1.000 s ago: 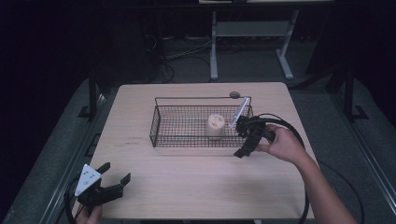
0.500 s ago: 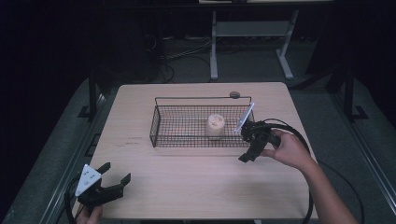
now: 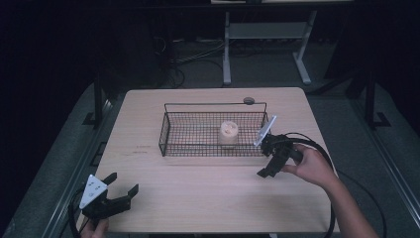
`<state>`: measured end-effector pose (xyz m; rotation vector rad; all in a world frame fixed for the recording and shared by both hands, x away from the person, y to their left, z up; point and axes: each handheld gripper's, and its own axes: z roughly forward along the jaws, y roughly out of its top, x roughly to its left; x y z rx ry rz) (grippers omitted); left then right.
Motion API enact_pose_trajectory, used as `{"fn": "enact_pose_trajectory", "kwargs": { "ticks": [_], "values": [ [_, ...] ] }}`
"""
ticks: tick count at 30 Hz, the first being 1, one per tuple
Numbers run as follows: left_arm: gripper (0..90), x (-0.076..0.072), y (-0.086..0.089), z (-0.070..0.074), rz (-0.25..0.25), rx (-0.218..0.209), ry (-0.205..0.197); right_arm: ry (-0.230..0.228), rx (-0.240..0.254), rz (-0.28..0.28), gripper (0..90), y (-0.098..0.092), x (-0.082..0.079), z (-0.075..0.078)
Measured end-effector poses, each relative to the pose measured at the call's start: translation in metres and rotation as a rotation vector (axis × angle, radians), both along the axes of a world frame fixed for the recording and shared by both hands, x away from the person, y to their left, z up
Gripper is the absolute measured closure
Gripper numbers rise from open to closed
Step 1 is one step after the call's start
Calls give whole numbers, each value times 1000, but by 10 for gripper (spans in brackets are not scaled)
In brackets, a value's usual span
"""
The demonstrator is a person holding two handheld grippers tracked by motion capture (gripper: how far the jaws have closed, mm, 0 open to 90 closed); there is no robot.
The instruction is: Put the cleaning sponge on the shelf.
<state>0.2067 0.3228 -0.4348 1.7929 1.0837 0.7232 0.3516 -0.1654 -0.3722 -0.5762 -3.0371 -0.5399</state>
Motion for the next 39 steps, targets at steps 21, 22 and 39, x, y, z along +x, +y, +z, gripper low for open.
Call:
{"fn": "enact_pose_trajectory", "kwargs": {
  "ticks": [21,22,39],
  "values": [
    [140,0,-1,0,-4,6,3,10,10,-30,169,-19,-13,-12],
    [140,0,-1,0,-4,7,4,10,10,-32,169,-20,-14,-13],
    [141,0,-2,0,-9,12,4,19,30,-51,169,-36,-30,-24]
  ]
}}
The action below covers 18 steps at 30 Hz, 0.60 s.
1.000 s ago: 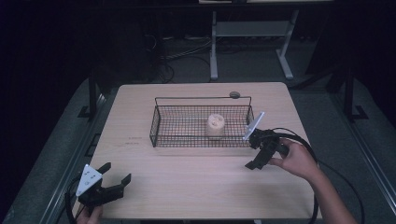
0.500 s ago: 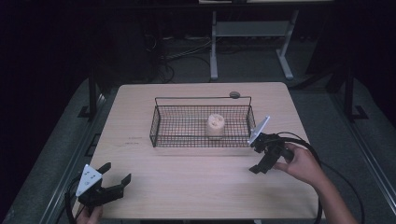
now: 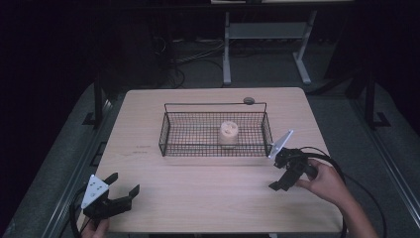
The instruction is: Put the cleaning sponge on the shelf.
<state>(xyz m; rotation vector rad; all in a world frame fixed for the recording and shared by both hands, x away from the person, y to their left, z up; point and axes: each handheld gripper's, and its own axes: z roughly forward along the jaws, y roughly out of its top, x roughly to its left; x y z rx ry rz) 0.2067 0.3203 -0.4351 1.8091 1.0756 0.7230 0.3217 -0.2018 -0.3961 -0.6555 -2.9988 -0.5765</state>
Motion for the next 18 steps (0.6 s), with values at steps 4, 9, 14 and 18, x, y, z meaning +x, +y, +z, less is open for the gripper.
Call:
{"fn": "enact_pose_trajectory", "kwargs": {
  "ticks": [4,9,14,18],
  "values": [
    [140,0,0,0,0,1,-1,-1,1,-4,169,-4,-4,-2],
    [140,0,0,0,1,1,-1,0,10,-9,169,-9,-10,-5],
    [140,0,0,0,1,2,-1,2,13,-17,169,-13,-15,-9],
    [140,0,0,0,2,2,0,2,23,-24,169,-17,-21,-13]
  ]
}}
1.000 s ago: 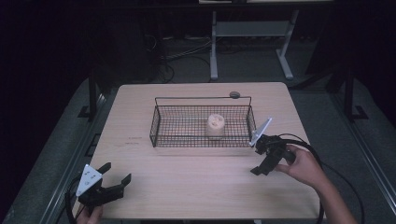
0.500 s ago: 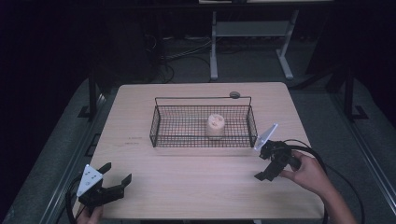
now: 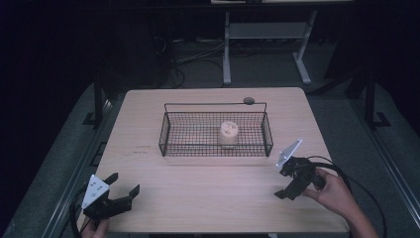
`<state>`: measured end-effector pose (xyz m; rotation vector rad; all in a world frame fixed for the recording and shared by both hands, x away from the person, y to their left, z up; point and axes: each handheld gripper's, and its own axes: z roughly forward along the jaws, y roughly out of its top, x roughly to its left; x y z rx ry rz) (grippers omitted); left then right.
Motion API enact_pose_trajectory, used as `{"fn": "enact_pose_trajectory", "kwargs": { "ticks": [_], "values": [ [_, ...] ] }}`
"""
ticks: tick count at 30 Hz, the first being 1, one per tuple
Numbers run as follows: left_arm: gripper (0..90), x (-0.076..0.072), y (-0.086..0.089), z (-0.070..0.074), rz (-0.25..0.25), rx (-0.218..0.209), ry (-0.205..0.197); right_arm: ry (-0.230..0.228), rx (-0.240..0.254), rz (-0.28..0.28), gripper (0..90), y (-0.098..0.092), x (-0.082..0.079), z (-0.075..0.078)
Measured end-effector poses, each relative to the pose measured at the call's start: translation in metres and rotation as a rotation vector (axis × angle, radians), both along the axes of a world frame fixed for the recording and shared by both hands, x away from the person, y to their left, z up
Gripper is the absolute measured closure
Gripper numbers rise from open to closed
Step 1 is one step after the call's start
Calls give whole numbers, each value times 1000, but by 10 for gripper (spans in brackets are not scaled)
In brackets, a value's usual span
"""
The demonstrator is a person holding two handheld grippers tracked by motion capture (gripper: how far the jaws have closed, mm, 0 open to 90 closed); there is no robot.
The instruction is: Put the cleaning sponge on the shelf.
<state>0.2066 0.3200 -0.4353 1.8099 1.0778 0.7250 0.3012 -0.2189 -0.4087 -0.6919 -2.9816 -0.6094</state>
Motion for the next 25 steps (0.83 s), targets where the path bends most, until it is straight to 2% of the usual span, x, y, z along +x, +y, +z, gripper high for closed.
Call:
{"fn": "enact_pose_trajectory", "kwargs": {
  "ticks": [25],
  "values": [
    [140,1,-1,0,-1,8,0,-23,23,-23,168,-16,-23,-6]
  ]
}}
